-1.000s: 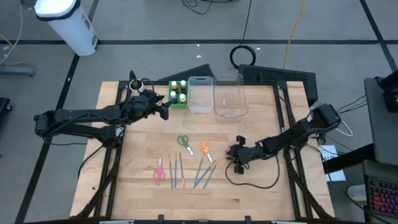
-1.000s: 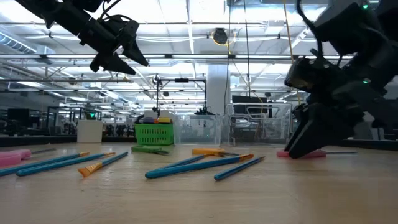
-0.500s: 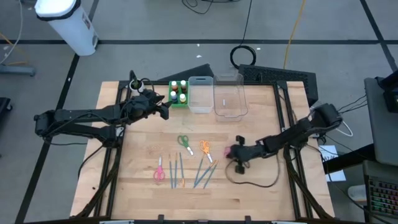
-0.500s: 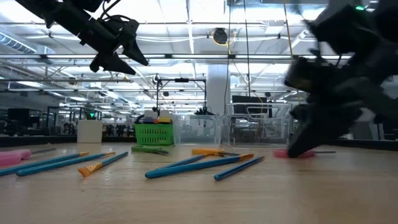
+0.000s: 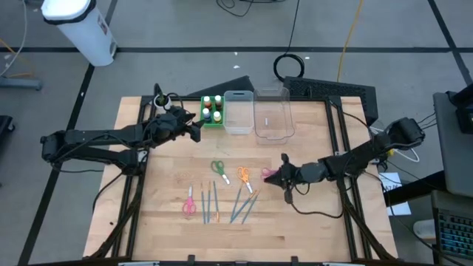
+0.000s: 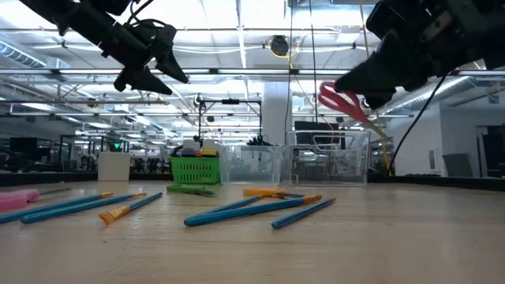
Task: Pick & Place Paint Supplies
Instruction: Put the top right pink scissors into the transparent bin
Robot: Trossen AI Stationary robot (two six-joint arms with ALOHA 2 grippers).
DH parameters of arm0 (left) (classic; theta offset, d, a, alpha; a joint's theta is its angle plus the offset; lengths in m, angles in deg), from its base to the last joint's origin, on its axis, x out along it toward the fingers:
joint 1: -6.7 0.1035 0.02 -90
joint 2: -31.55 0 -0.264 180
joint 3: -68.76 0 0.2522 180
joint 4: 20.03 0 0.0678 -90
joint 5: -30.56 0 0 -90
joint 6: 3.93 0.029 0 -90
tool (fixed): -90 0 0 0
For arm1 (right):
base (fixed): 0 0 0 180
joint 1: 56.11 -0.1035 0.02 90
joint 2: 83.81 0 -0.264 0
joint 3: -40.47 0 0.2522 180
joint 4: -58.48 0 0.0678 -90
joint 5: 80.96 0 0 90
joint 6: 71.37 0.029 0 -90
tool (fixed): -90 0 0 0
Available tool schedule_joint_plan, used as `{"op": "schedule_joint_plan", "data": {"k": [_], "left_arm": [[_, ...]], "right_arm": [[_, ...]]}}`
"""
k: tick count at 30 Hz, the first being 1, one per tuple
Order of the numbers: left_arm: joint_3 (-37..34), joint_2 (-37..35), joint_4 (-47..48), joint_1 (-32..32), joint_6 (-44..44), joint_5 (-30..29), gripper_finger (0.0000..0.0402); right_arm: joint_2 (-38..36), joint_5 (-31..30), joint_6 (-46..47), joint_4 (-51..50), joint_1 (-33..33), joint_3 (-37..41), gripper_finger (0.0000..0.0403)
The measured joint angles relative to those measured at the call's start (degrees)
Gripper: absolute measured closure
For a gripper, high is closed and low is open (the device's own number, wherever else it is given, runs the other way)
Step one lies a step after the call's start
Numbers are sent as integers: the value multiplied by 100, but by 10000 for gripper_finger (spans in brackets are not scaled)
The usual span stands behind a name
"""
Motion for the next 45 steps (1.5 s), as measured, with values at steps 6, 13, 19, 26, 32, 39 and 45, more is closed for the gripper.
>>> {"op": "schedule_joint_plan", "data": {"k": [6, 13, 19, 26, 32, 39, 45], "left_arm": [[0, 0, 0, 0, 2, -2, 131], [28, 0, -441, 4, 402, -58, 131], [30, -2, -1400, 7, 774, 39, 131], [31, 0, -1710, 7, 657, 225, 131], [36, 216, -1927, 9, 640, 181, 131], [33, 994, -2389, 8, -63, 408, 131], [28, 1698, -3919, -16, 237, 2474, 131]], "right_arm": [[-60, -11, -65, 384, 147, -2, 402], [-56, -1, -290, 977, 168, -1, 403], [-59, 719, -340, 1514, 588, -3, 403], [44, 2180, -189, 2421, 1325, -3, 403], [211, 3277, -42, 3215, 1697, -8, 403], [291, 3582, -150, 3513, 1780, -8, 403], [291, 3593, -182, 3605, 1732, -8, 403]]}}
